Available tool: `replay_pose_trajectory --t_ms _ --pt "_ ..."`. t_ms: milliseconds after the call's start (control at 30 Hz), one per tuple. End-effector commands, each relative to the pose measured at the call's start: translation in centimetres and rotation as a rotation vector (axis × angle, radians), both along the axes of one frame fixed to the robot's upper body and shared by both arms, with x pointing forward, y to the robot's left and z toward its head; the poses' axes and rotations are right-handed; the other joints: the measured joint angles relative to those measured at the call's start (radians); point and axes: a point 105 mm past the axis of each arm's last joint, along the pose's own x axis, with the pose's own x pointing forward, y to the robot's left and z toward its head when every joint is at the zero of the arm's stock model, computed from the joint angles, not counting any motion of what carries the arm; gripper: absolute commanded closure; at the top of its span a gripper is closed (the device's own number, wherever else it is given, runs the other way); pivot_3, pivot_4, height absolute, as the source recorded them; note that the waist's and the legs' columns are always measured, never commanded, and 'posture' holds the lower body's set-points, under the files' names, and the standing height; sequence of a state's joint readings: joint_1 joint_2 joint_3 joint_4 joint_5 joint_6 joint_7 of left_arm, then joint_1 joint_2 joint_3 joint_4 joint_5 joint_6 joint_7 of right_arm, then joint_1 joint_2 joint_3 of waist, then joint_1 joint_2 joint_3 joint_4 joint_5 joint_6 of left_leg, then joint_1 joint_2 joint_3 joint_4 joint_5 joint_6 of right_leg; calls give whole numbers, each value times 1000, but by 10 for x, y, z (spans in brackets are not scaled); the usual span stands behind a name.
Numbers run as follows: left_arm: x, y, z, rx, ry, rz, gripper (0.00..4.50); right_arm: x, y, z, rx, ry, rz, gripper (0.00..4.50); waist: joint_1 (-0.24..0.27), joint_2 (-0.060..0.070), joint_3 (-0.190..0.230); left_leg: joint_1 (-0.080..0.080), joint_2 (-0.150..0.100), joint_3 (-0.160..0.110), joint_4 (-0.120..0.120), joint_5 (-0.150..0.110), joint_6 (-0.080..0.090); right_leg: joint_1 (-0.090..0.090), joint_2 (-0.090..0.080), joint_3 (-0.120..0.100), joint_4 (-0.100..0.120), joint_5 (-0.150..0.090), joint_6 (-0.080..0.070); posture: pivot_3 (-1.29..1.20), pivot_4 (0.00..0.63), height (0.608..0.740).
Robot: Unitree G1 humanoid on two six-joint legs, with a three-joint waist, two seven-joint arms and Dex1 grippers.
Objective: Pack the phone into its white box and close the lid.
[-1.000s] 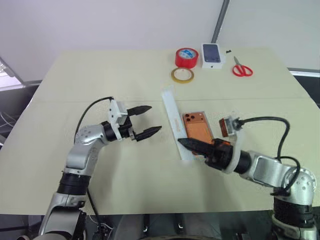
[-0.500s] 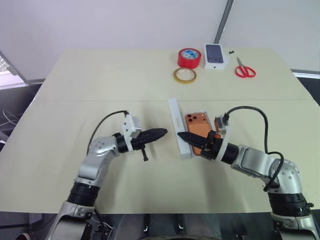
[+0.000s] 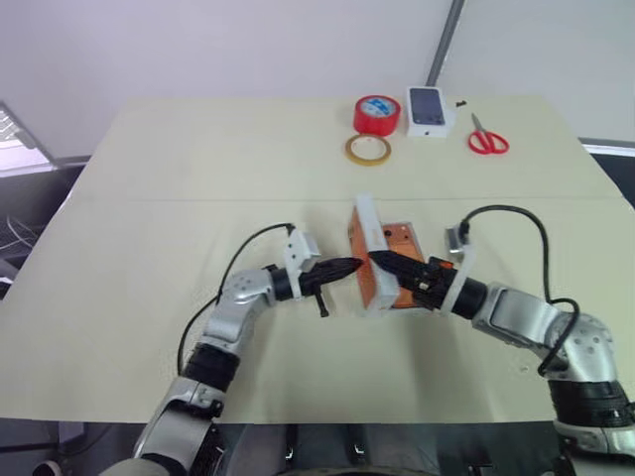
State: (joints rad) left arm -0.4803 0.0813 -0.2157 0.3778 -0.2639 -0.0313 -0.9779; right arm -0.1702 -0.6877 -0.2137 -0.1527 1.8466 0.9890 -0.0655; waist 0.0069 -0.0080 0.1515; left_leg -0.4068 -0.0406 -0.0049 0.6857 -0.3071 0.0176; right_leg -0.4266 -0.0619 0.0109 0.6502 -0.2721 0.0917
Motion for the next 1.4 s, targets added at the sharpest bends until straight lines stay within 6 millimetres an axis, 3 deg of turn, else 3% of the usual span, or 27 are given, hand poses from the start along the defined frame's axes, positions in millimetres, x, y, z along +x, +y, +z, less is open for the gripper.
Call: replay_pose_trajectory --t_ms 33,167,267,300,400,533,633,733,867,967,1300,1400 --pt "1 -16 7 -17 -44 -27 4500 -3 -32 21 -75 -126 -25 1683 6 0 0 0 0 0 0 0 0 0 0 0 0 0 0 0 150 740" --pt "1 -33 6 -30 -39 -56 4500 -2 -72 26 -270 -200 -65 1683 7 0 0 0 0 1 0 0 1 0 0 0 -1 0 0 0 150 740" --pt "2 -42 6 -26 -54 -70 4500 8 -85 31 -333 -268 -121 1683 2 -1 0 1 0 1 0 0 1 0 1 0 0 0 0 0 150 740" --pt "3 -42 7 -25 -58 -68 4500 15 -86 29 -439 -325 -146 1683 1 -1 0 1 0 1 0 0 1 0 1 0 0 0 0 0 150 740" --pt "6 -32 11 -19 -72 -58 4500 29 -82 22 -667 -460 -183 2532 -1 0 0 1 1 1 0 0 1 0 2 0 1 0 0 0 150 740" --pt "7 -7 10 37 -101 -21 4500 34 -73 2 -971 -627 -125 4473 4 0 0 1 1 1 0 0 0 0 2 0 1 0 0 0 150 740" --pt "9 18 7 81 -76 29 4500 38 -73 -4 -1008 -652 -149 4473 4 0 0 1 1 1 0 1 -1 0 2 0 1 0 0 0 150 740" --pt "8 29 -3 129 -40 47 4500 41 -72 -5 -1035 -690 -164 4473 6 0 0 1 1 0 0 1 -2 0 1 1 1 0 0 0 150 740" --pt "14 15 -15 98 90 65 4500 41 -61 -7 -1017 -706 -137 4473 10 0 0 1 0 0 0 1 -2 0 0 1 0 0 0 0 150 740" --pt "14 2 -19 126 93 37 4500 41 -56 -12 -1058 -726 -95 4473 8 0 0 1 -1 0 0 1 -2 0 0 0 0 0 0 0 150 740" --pt "16 -17 -7 71 94 -7 4500 40 -48 -10 -1078 -754 -84 4473 6 0 0 2 -1 0 0 1 -2 0 0 1 1 0 0 0 150 740" --pt "17 -21 6 18 99 -10 4500 38 -48 -11 -1075 -747 -82 4473 6 0 0 2 -1 0 0 1 -2 0 0 1 1 0 0 0 150 740"
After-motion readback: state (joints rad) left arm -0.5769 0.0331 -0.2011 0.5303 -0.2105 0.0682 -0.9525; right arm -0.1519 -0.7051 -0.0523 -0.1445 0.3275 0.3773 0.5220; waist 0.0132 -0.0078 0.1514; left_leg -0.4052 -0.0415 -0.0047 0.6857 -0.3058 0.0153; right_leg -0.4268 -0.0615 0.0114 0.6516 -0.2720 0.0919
